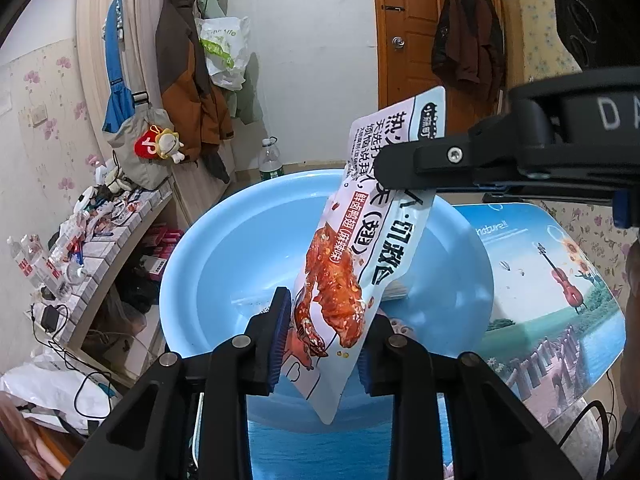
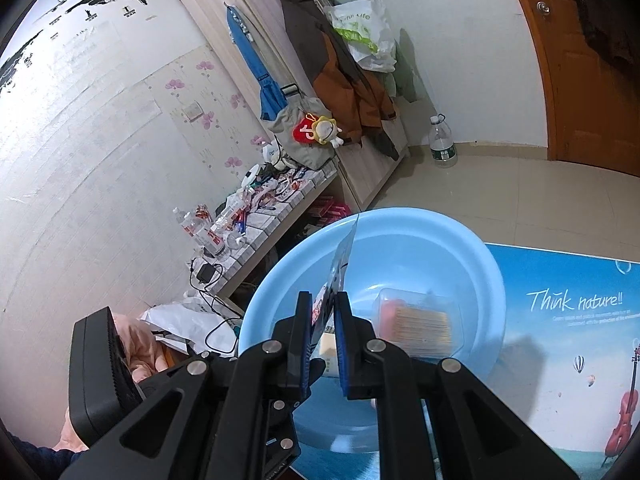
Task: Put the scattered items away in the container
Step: 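Carry the snack packet over the blue basin with both grippers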
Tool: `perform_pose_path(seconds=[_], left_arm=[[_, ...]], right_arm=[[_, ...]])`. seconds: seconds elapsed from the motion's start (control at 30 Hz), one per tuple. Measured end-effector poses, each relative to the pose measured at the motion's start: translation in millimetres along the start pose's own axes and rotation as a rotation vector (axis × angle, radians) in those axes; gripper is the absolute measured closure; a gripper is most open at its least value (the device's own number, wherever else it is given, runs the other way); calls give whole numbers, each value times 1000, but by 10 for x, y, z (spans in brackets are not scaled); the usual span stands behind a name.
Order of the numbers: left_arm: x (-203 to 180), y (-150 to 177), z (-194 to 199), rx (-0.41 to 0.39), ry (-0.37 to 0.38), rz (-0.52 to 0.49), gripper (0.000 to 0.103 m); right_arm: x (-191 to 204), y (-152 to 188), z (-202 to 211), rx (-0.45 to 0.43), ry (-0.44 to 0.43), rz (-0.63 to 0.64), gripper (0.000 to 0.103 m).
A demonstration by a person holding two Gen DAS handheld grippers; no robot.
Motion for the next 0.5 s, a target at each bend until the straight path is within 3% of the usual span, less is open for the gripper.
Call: perform_pose_path(seconds=[0.5], left_arm=[[11,28,-112,18,-8,1,72]], right_arm=[[-119,49,-150,30,14,-20,91]])
Point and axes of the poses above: each gripper's, at about its wrist camera, not at the fingertips, and z roughly against the way its jaws point, x to its left, y to its underside, the point moved 1 cm from there along -z, roughly the way its jaws point, and after that the axes turned 3 degrees about -z, right-handed, at the moved point
